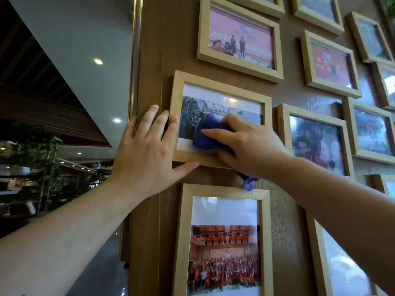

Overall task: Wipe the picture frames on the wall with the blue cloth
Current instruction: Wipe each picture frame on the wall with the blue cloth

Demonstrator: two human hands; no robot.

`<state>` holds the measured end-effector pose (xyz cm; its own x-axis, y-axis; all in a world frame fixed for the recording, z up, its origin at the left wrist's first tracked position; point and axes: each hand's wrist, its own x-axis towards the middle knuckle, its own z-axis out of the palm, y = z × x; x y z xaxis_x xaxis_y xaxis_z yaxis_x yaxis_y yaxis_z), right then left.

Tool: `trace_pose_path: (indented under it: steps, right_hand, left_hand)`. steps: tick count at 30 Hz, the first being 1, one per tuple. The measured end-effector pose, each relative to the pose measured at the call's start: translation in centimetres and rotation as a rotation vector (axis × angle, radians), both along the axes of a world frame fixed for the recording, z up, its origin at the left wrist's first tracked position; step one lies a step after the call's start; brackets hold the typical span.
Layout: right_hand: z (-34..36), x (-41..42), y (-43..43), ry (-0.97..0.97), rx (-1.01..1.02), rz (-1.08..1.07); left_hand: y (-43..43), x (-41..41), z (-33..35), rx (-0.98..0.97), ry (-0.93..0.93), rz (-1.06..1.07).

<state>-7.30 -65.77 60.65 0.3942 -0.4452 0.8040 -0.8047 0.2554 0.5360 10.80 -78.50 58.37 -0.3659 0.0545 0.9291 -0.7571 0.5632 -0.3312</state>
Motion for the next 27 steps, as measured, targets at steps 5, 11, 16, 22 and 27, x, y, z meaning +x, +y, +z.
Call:
trace_pose_path:
  steps: [5,11,16,22,27]
  right_hand:
    - [0.1,2.5,-0.7,0.075,0.070,0.018]
    - [-0.8,-2.4,1.9,0.014,0.066,-0.073]
    - [-2.4,-6.5,3.8,-0.062,0.002,-0.156]
    - [-5.6,-8.5,5.0,-0.198,-0.143,-0.052]
    - [-9.4,-7.3,5.0,-0.288,-0.200,0.079]
  left_hand:
    - [-0.1,0.2,0.0,-0.026,0.002,-0.015]
    - [-0.2,0.1,0.0,-0.038,0.004,-0.025]
    - [-0.2,0.1,-0.1,-0.021,-0.003,-0.006]
    - [-0.5,0.6,-2.0,0.007,-0.040,-0.080]
    - [-0.8,2.1,-5.8,-0.052,-0.139,-0.104]
